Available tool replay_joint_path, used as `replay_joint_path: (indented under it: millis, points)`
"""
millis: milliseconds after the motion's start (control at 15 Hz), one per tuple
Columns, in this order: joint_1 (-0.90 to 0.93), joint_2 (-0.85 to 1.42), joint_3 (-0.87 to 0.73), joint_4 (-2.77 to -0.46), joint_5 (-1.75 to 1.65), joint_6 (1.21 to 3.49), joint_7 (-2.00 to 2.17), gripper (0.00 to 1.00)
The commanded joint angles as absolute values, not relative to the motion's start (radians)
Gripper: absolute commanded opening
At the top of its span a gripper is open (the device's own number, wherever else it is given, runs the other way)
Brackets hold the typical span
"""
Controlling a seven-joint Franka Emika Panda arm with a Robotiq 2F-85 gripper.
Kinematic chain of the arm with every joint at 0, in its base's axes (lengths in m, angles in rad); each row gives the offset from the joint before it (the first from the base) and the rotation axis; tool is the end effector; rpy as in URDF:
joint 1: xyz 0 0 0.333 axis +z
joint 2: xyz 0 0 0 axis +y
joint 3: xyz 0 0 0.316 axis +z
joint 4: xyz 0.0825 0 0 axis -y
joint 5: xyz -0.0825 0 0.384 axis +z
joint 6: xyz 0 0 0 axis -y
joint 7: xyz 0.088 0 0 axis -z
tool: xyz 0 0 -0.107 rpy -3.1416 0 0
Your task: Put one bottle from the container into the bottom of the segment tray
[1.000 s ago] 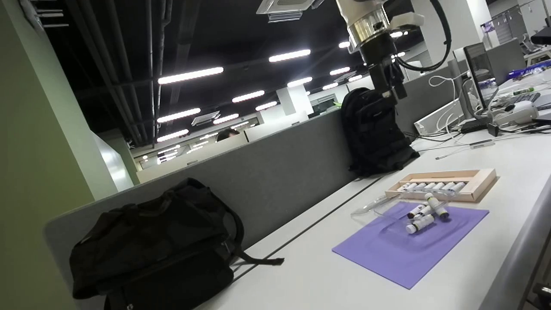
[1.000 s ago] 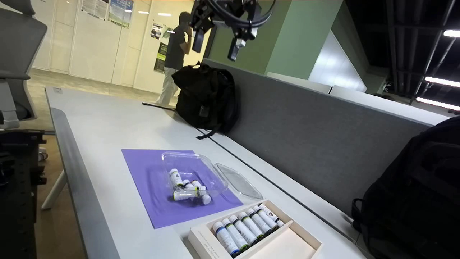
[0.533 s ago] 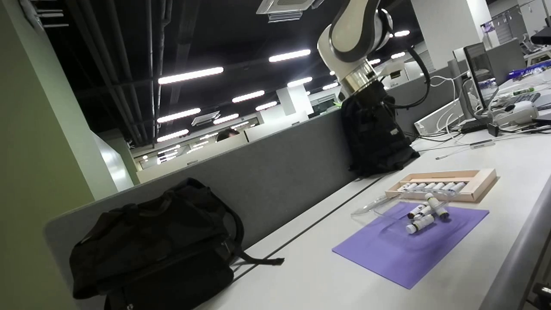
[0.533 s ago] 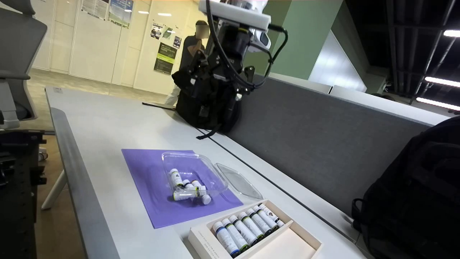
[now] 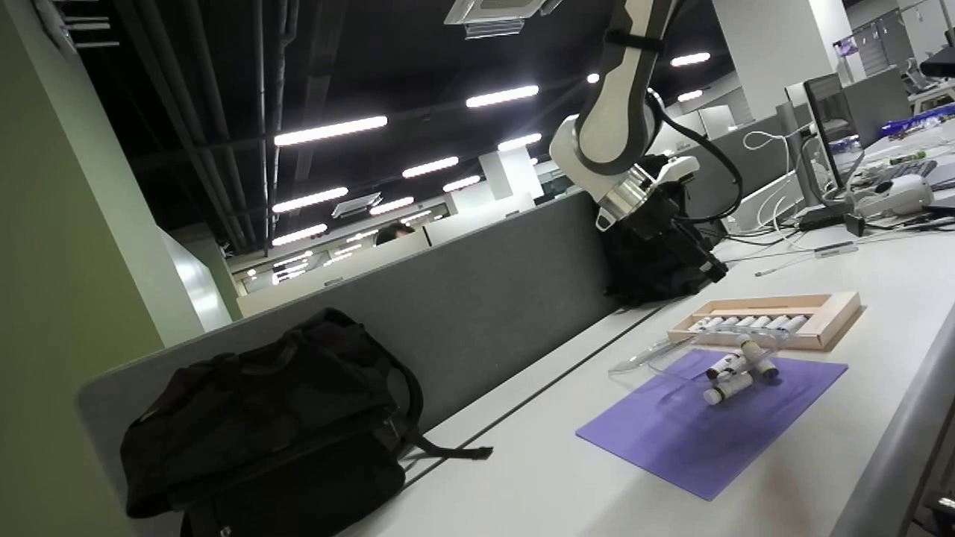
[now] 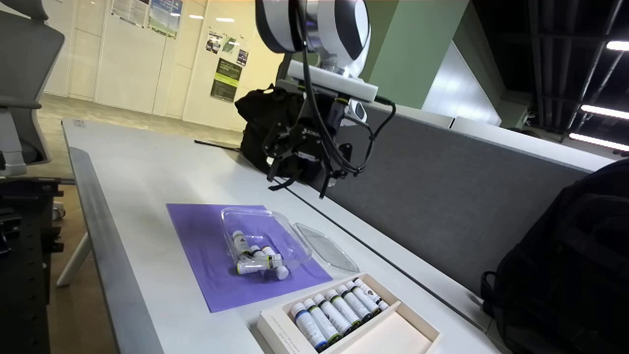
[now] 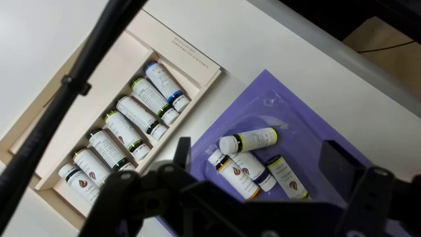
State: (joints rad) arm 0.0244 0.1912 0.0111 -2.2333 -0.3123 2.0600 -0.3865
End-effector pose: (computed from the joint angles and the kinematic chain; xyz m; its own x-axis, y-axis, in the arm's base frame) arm 0.5019 0.0015 0.2627 0.7443 0.5199 -0.4191 0.5891 -0.8068 0.0453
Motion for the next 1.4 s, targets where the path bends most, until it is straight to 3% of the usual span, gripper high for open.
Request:
replay_joint_path:
  millis: [0,1333]
  points:
    - [0.017,0.195,0.019,-2.226,-0.314,2.054,-0.385,1.0]
    - [-0.081,0.427,0.058,-2.271,-0.241,2.409,-0.654,1.0]
